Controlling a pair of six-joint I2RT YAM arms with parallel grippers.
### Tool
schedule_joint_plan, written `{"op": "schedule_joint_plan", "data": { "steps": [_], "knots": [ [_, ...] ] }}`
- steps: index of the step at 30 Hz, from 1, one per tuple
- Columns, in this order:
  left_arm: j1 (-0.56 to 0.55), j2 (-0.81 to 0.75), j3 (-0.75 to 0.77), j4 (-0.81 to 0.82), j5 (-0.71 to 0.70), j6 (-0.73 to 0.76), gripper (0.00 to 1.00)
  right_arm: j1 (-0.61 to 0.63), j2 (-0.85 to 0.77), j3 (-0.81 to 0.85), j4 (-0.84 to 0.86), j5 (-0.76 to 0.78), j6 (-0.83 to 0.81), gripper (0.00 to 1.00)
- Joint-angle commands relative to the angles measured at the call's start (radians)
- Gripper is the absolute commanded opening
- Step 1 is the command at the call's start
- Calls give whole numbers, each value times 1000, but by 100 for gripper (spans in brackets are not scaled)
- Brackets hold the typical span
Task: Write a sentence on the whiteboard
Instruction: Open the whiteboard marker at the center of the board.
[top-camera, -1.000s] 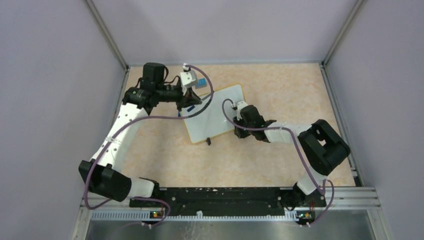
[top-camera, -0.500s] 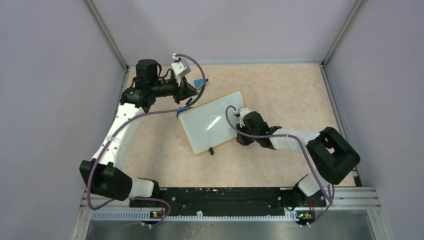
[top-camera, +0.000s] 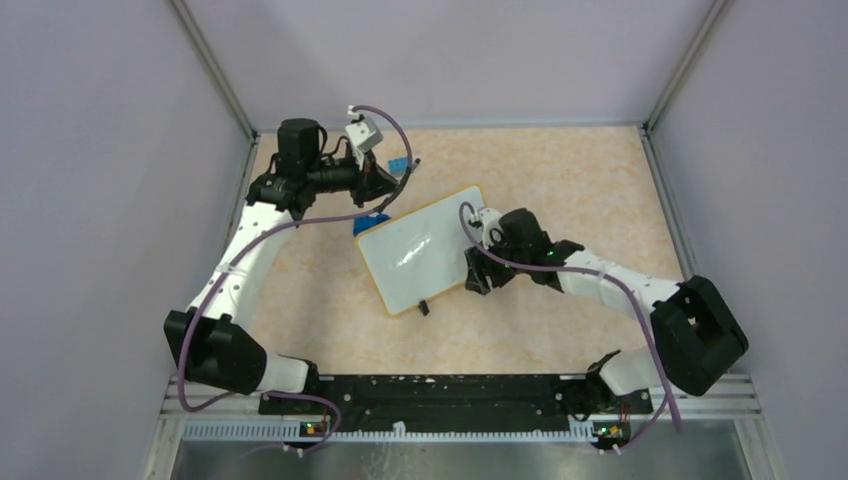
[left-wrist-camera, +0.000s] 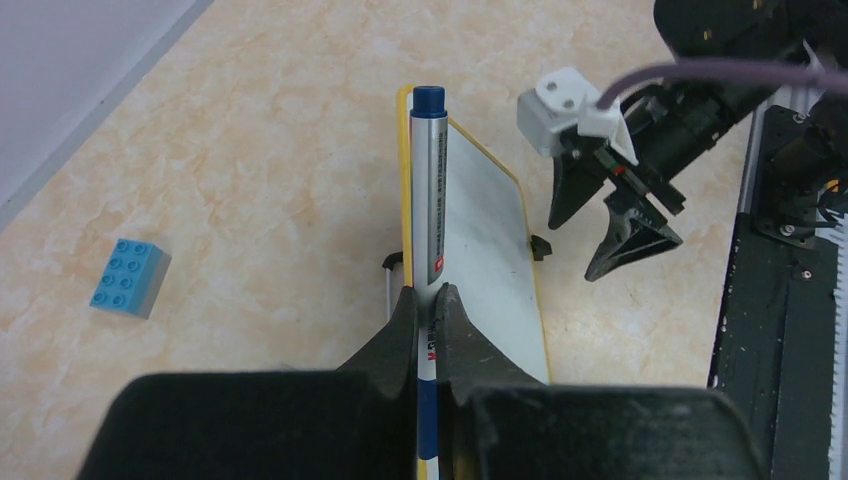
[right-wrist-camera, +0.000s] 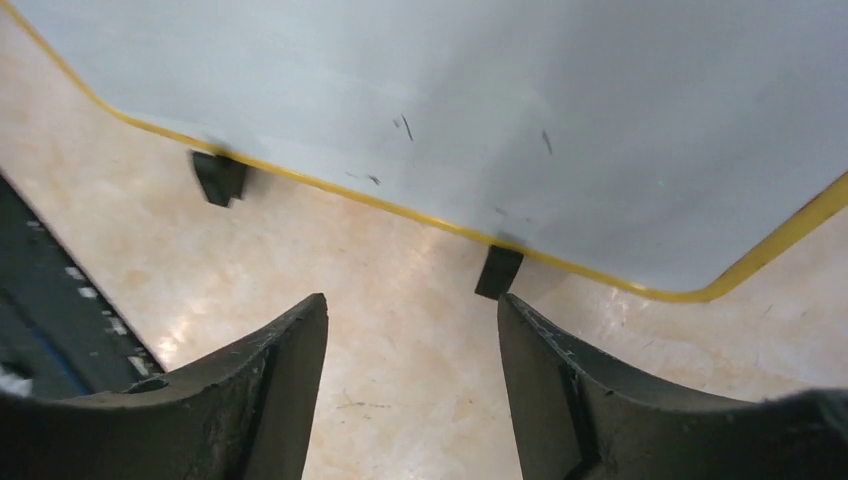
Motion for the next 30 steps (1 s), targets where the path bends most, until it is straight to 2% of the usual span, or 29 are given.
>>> {"op": "schedule_joint_plan", "data": {
  "steps": [1, 3, 5, 11, 16, 19, 22, 25, 30],
  "knots": [
    [-4, -7, 0, 4, 78, 29, 0, -113, -75, 191, -167, -311, -112, 64],
    [-15, -13, -1, -24, 95, 72, 0, -190, -107, 243, -196, -455, -119, 76],
    [-55, -24, -11, -66, 97, 142, 0, -254, -140, 286, -205, -558, -112, 83],
    [-273, -24, -5, -203, -54, 313, 0, -289, -163, 440, -243, -684, -38, 85],
    [-339, -13, 16, -228, -128, 327, 0, -289, -194, 442, -243, -859, 4, 85],
    [-360, -10, 14, -230, -139, 327, 0, -288, -212, 428, -239, -865, 22, 82],
    [-390, -5, 8, -232, -143, 328, 0, -287, -215, 410, -177, -844, 98, 74],
    [-412, 1, 14, -231, -140, 325, 0, -268, -196, 415, -184, -762, 139, 59],
    [-437, 12, 27, -202, -161, 299, 0, -231, -168, 421, -206, -673, 149, 50]
  ]
}}
